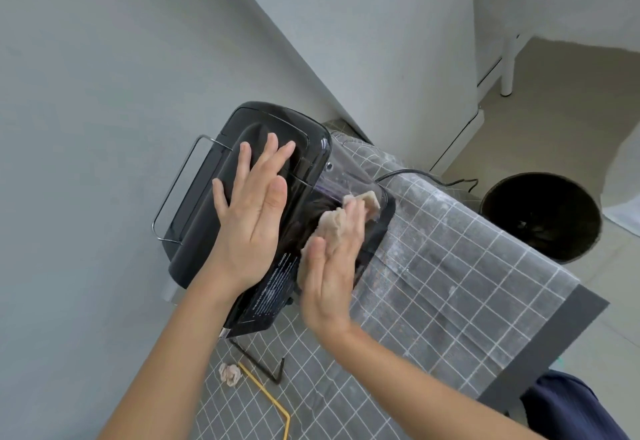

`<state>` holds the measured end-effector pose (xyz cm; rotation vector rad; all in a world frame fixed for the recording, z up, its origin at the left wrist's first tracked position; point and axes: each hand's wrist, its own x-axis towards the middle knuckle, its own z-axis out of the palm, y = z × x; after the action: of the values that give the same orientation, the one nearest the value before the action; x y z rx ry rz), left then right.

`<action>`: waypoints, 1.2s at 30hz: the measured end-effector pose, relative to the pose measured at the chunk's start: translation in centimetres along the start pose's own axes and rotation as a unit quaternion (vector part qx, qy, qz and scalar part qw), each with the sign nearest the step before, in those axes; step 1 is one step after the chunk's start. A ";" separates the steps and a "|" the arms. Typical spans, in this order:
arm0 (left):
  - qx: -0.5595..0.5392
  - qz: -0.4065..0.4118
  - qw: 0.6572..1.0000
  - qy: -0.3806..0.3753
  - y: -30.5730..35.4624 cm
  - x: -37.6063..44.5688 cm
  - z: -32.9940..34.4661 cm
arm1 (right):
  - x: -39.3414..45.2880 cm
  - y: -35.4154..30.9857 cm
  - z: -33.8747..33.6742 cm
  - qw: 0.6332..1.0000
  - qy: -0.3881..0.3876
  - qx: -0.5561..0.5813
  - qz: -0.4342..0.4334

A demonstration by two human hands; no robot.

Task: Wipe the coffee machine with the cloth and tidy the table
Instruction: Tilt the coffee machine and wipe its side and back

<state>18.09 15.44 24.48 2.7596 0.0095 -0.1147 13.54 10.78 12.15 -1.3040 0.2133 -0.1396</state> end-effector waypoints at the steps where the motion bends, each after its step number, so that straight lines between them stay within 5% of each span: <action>1: -0.003 -0.001 1.000 0.000 0.0 0.0 0.0 | 0.2 -1.4 0.5 0.999 -0.010 0.006 -0.047; 4: -0.007 -0.003 1.000 -0.003 0.0 0.1 0.1 | 4.8 -1.7 0.1 0.996 0.026 -0.015 -0.086; 9: 0.002 0.002 1.000 0.002 -0.1 0.0 0.2 | 6.9 4.3 -1.7 0.993 0.069 -0.042 0.081; 17: 0.014 -0.003 1.000 0.011 0.0 0.1 0.0 | 5.2 3.8 -6.0 0.969 -0.127 -0.187 0.101; 22: 0.010 -0.007 0.999 0.048 0.0 0.0 0.0 | 3.5 1.9 -11.6 0.890 -0.297 -0.346 0.013; 28: -0.056 -0.016 0.975 0.214 -0.2 -0.8 -0.7 | 0.9 1.0 -13.8 0.761 -0.413 -0.501 -0.020; 32: -0.097 -0.080 0.924 0.360 -3.2 -0.6 -3.6 | 1.5 -6.1 -11.4 0.869 -0.345 -0.351 -0.051; 36: -0.058 -0.174 0.935 0.304 -8.6 1.0 -6.1 | 2.1 -12.4 -6.9 0.936 -0.282 -0.209 0.014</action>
<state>19.42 25.66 26.88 2.5319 0.6437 0.6289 14.18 0.63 22.20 -1.7062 -0.2437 0.3232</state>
